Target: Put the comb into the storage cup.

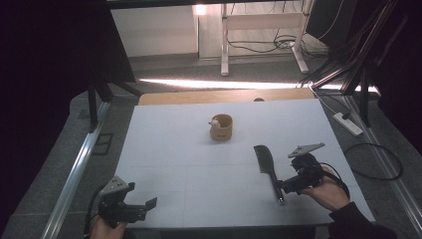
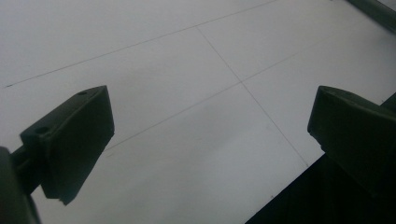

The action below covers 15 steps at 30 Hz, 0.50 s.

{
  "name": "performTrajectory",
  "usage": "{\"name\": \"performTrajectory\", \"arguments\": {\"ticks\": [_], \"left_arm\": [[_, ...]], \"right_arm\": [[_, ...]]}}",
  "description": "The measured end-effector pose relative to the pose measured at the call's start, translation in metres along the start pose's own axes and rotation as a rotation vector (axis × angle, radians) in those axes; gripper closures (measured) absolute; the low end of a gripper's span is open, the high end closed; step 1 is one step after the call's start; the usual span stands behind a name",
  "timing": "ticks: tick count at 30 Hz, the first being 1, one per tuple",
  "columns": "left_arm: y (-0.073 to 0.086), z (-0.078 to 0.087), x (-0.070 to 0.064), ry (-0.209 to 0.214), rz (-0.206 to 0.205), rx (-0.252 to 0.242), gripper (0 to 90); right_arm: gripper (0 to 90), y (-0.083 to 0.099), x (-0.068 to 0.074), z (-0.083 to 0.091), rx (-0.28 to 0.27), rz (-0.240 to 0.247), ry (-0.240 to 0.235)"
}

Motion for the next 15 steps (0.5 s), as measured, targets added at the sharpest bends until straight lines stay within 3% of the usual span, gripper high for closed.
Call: {"name": "performTrajectory", "arguments": {"ticks": [15], "left_arm": [[0.000, 0.000, 0.001, 0.005, 0.008, -0.005, 1.3]], "right_arm": [[0.0, -0.015, 0.015, -0.015, 0.030, 0.069, -0.009]]}}
Point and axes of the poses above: each handheld gripper's, and its own axes: z roughly backward along the jaws, y roughly out of its underside, x roughly to its left, the point moved 5 cm from there along -z, roughly forward along the jaws, and after that the axes turned 15 degrees about y, right-handed, at the moved point
